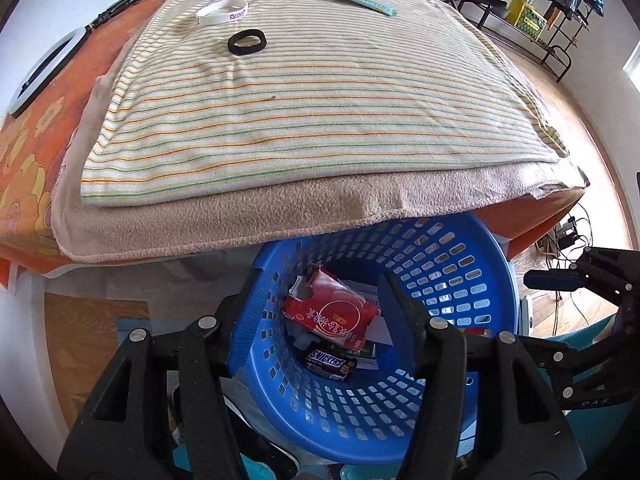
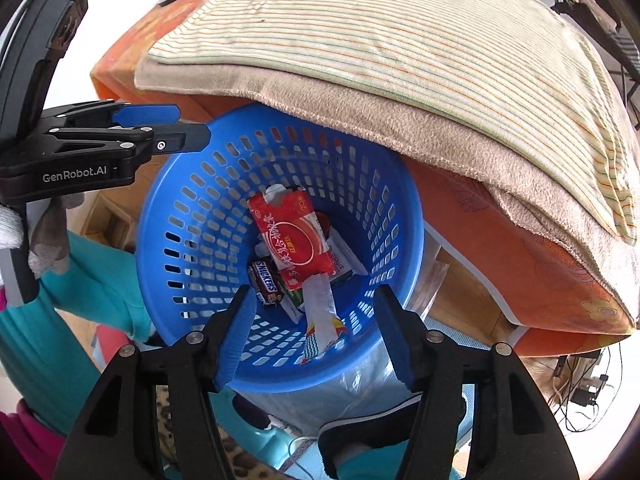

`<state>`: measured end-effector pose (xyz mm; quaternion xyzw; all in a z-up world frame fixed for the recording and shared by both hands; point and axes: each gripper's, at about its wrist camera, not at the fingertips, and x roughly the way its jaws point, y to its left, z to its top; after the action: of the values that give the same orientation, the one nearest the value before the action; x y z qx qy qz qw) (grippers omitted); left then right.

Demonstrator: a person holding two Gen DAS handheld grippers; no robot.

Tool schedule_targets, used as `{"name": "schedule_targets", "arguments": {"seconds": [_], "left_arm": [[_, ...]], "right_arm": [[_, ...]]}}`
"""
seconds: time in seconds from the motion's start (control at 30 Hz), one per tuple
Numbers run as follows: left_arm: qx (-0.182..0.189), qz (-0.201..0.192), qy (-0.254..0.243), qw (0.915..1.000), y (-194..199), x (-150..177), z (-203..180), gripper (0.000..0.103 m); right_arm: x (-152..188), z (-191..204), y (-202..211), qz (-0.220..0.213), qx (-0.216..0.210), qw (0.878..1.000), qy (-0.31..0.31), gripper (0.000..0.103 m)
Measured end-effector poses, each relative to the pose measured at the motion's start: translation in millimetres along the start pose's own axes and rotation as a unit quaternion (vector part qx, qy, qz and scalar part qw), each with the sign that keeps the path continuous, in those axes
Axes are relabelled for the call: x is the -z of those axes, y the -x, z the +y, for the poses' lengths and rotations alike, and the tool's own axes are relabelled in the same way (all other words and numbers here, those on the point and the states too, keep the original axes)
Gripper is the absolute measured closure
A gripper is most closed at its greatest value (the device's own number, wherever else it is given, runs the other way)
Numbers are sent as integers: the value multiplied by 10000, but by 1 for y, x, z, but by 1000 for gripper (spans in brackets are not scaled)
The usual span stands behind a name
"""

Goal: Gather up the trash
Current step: 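Move both grippers back over the bed toward the bracelet and blue tube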

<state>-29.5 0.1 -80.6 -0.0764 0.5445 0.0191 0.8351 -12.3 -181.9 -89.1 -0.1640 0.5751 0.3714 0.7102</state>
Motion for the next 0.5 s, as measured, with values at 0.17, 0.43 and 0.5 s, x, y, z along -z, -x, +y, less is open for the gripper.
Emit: {"name": "schedule_targets", "arguments": {"seconds": [0.17,0.43,0.5], "left_arm": [[-8,-114,44,9999,10,-16,5,44],[-87,-299,81,9995,29,-53,12,44],[-164,-358,14,9992,33,-60,12,44]], "right_arm": [[-7,2,10,-250,185,9995,16,40],[-28,-5,33,-745,522,9958,-59,32],[-34,-8,37,-823,585,9948,-121,32]]}}
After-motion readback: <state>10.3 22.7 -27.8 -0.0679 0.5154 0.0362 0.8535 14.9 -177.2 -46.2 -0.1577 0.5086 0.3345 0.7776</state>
